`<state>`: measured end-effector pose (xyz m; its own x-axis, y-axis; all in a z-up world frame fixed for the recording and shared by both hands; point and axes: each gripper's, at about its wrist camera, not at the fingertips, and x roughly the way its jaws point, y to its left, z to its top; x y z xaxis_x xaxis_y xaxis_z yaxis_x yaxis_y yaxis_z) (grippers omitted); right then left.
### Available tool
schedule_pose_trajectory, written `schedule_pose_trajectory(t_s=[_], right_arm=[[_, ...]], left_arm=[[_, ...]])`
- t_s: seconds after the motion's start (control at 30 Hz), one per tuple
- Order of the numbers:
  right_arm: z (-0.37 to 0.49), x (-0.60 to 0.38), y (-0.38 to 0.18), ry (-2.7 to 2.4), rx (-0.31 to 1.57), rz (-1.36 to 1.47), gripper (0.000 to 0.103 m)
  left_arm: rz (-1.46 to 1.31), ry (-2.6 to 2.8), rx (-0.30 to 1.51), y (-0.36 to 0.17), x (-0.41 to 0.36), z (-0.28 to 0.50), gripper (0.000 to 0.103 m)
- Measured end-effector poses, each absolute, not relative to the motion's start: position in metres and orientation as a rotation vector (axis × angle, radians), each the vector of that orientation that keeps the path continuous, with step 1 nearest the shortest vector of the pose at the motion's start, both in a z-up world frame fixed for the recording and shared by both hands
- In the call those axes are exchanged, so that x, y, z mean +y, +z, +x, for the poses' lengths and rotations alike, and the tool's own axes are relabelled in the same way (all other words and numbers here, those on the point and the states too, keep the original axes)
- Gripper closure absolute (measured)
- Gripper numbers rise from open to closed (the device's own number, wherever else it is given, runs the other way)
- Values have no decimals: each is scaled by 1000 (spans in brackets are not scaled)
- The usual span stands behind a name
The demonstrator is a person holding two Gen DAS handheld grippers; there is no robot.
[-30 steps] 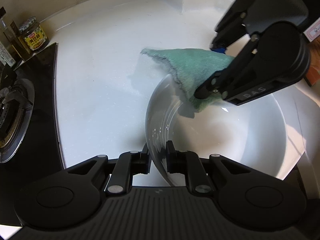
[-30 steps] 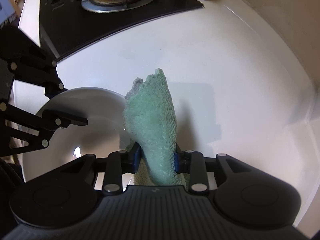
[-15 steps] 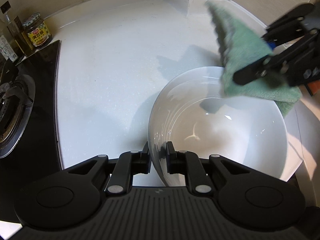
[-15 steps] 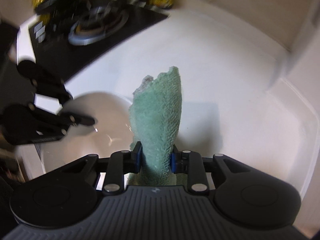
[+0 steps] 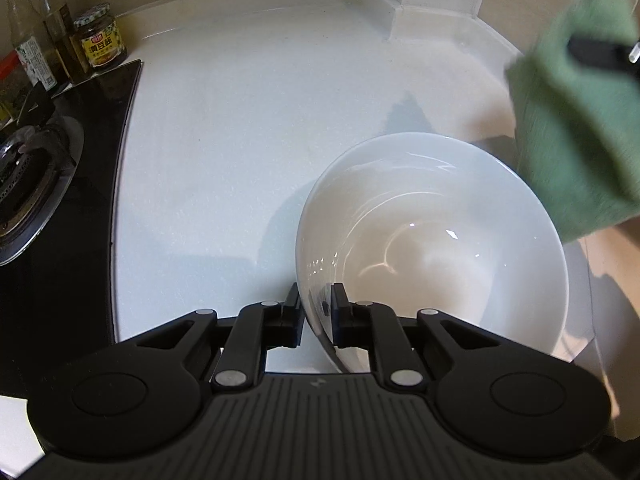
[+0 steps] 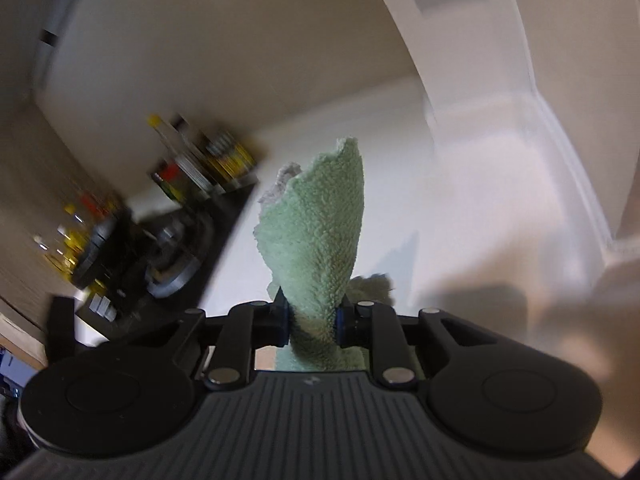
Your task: Clean bowl
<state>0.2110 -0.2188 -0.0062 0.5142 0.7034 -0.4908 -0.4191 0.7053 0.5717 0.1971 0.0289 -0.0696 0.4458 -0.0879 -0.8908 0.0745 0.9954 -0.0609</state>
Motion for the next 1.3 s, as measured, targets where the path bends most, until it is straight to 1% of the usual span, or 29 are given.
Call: schedule_pose_trajectory(t_s=[0.07, 0.13, 0.23, 0.3, 0.37, 0.43, 0.53, 0.7, 0.73, 0.9, 1.0, 1.13, 1.3], right_arm=[[204, -212, 21, 786, 687, 471, 86], [204, -206, 31, 846, 653, 515, 86], [216, -178, 15, 898, 744, 485, 86], [224, -152, -16, 839, 871, 337, 86], [228, -139, -33, 806, 936, 245, 84], [230, -128, -39, 802, 965, 166, 84], [225, -107, -40, 801, 1011, -64, 83], [210, -79, -37, 829, 1001, -357, 83], [208, -73, -37, 833, 1000, -412, 84], [184, -59, -64, 878, 995, -668, 86], [181, -48, -79, 879, 988, -731, 86], [184, -44, -86, 896, 991, -701, 86], [178, -49, -82, 1006, 1039, -655, 85]], left_arm=[[-25, -111, 1103, -70, 31, 197, 89], [-35, -118, 1105, -70, 33, 197, 88], [-49, -124, 1108, -70, 35, 196, 87], [-42, -132, 1109, -70, 34, 195, 86], [-35, -139, 1109, -70, 34, 194, 85], [-38, -142, 1110, -70, 34, 195, 84], [-41, -141, 1108, -71, 34, 196, 84], [-37, -145, 1103, -74, 33, 197, 85], [-34, -148, 1103, -74, 32, 197, 85], [-34, -154, 1102, -75, 30, 198, 85], [-37, -155, 1099, -76, 30, 199, 86], [-35, -149, 1096, -77, 28, 200, 87], [-29, -148, 1098, -78, 24, 200, 89]])
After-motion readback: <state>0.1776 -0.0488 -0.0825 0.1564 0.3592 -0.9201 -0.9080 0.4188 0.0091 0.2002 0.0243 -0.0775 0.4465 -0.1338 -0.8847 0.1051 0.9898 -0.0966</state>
